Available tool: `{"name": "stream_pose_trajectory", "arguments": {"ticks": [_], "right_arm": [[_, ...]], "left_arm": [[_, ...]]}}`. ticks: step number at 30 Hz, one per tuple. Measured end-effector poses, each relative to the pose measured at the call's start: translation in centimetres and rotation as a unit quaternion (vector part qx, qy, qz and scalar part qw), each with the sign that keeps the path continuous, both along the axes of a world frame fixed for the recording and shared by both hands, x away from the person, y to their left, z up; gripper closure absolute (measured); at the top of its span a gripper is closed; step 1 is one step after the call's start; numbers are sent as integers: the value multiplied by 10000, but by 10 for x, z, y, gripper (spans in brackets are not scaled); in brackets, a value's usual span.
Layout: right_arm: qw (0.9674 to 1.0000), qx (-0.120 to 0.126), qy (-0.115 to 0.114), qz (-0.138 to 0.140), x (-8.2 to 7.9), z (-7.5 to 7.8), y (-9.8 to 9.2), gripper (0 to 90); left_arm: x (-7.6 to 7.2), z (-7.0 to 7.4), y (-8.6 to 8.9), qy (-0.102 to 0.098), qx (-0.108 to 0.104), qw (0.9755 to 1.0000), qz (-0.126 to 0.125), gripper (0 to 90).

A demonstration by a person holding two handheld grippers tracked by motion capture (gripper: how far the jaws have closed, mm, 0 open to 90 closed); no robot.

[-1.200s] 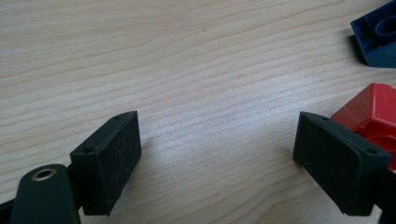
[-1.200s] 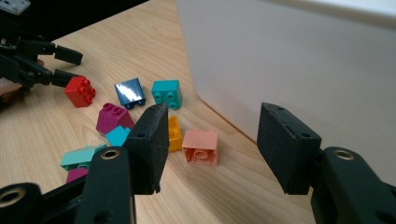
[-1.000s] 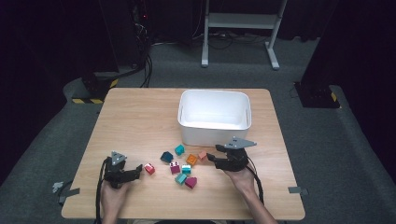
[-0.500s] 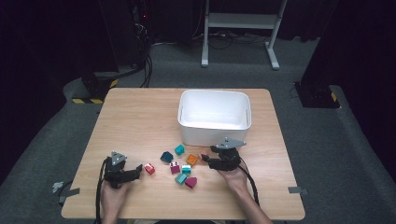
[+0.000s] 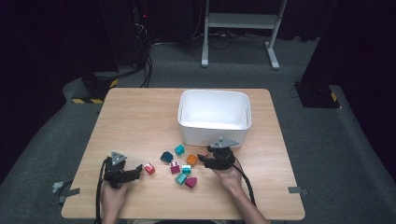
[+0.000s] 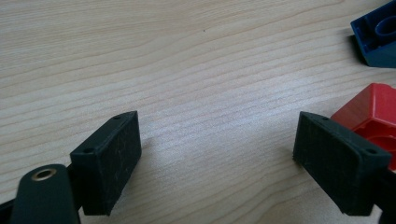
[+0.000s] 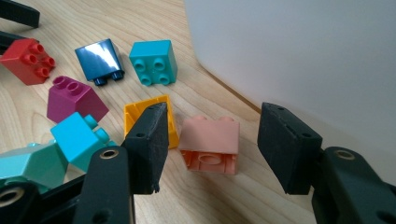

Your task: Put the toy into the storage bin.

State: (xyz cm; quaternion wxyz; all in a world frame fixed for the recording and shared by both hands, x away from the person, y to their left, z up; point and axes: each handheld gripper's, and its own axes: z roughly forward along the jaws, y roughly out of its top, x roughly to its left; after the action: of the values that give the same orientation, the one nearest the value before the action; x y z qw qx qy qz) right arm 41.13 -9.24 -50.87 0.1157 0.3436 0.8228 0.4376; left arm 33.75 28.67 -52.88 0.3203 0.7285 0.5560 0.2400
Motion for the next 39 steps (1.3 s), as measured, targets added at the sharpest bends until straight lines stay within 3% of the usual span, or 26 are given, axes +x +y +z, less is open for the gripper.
{"name": "stream_pose_trajectory", "arguments": {"ticks": [8,14,26,39], "right_arm": [[9999,-140,88,-45,3,-7,4,483],[9998,-214,39,-35,1,-8,3,568],[9996,-258,-56,25,-3,-7,-4,587],[9998,-100,-66,181,-10,4,-14,588]], "left_arm": [[0,0,0,1,0,10000,0,152],[0,0,0,0,0,10000,0,152],[0,0,0,1,-4,10000,2,152],[0,0,0,0,0,10000,1,151]]}}
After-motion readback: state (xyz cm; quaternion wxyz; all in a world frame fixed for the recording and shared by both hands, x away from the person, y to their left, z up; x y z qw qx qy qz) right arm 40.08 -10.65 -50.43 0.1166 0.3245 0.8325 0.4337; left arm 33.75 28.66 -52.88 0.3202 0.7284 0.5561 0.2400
